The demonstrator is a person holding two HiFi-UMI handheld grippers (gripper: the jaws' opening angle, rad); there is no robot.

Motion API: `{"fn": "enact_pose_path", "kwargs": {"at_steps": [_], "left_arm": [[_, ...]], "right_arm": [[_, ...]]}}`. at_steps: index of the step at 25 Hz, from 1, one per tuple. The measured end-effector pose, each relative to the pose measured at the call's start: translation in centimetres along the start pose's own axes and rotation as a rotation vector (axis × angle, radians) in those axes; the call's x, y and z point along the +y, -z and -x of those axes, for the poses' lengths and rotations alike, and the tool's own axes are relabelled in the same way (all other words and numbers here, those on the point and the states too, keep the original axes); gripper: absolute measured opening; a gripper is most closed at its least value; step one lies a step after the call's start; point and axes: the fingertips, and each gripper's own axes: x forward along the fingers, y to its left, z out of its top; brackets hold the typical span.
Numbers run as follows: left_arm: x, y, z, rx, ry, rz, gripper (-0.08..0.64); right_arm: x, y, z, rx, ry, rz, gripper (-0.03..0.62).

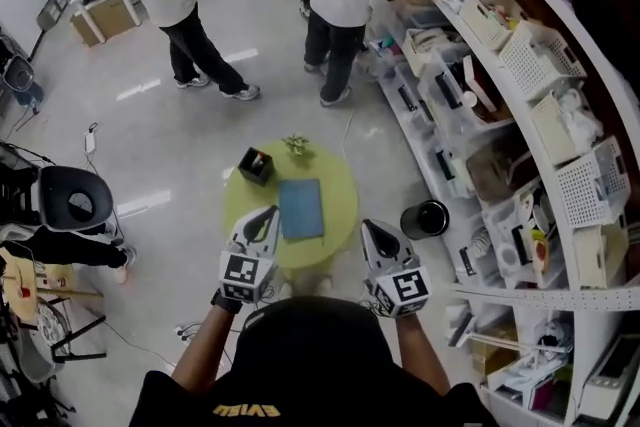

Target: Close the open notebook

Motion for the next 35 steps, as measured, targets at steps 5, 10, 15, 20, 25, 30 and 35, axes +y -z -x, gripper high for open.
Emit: {"fn": "enact_pose_path", "kwargs": {"at_steps": [5,10,15,20,25,30,35], "left_arm": [[-0.7,-0.1,0.2,-0.015,-0.031,-0.013,0.017],[-1.6,0.4,1.0,-0.016,-0.028,-0.039,0.017],[-0.3,0.3,1.8,-0.009,-0.066,-0.024,0.018],[-0.4,-0.4,1.8,-0.013,-0.066,-0.034,0.017],[-1.2,-1.7,1.7,-0.046,-0.054,-0.035,0.017],[-0.4,-3.2,1.7,-0.089,-0.077,-0.073,0.018],[-0.8,-3.7,1.7,-0.098,-0.081,-0.107,0.018]], "right_arm": [[-1.2,-2.2,1.0,-0.029,-0.012,0.053,0.002],[-2.0,-2.8,1.6,-0.042,-0.001,0.059,0.002],[-1.2,-3.2,0.7,-0.053,-0.018,0.06,0.002],[-1.0,-3.4,0.6,-0.062,-0.024,0.055,0.003],[-0.9,-3.6,1.0,-0.061,-0.023,0.054,0.003],[-0.2,-4.1,0.3,-0.073,-0.025,0.053,0.003],[-0.1,-4.1,0.7,-0.076,-0.031,0.064,0.002]]}}
